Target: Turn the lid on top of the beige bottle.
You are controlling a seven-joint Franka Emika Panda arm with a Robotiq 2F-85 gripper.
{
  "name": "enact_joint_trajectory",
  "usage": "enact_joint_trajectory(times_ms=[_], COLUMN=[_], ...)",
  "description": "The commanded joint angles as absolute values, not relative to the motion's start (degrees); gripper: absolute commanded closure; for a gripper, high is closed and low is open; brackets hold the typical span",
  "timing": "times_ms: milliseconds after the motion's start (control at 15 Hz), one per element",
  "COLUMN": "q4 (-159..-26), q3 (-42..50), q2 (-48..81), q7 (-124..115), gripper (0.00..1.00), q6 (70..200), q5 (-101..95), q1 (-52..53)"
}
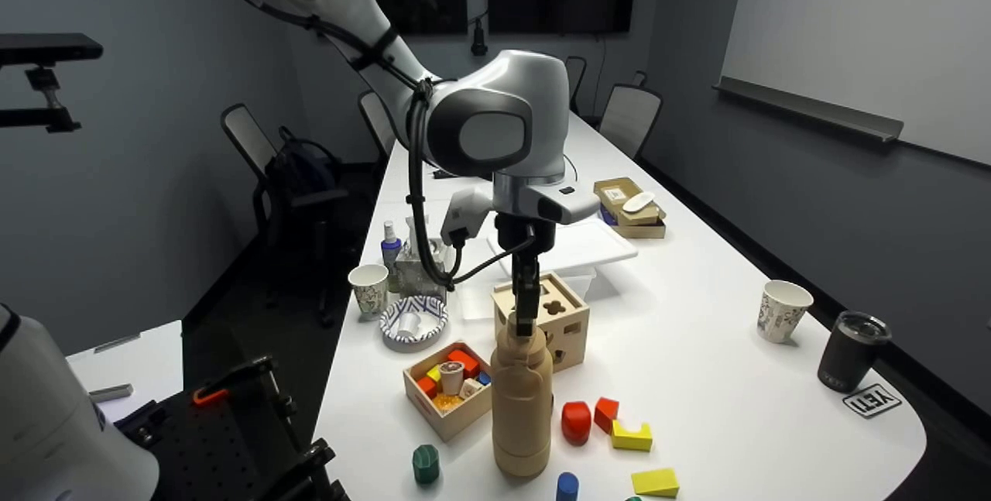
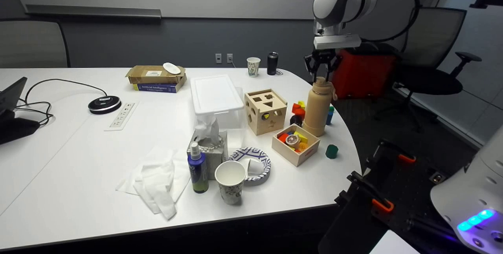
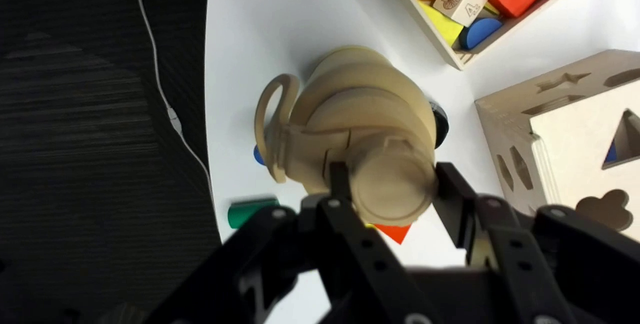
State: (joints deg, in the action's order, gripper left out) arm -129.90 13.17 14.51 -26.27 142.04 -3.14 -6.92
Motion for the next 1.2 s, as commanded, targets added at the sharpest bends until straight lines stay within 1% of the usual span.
enact_joint_trajectory(times_ms=[0,467,1133], q4=[-130.31,-128.7,-122.72], q3=[12.42,12.21,12.28], q2=[13.48,13.69,17.85], q7=[-19.2,-7.85,-3.45], gripper=[0.79,0.79,0.79], q6=[139.63,133.77,130.19], q5=[-2.54,-3.58,-4.95], q1=[-7.54,-8.1,-8.21])
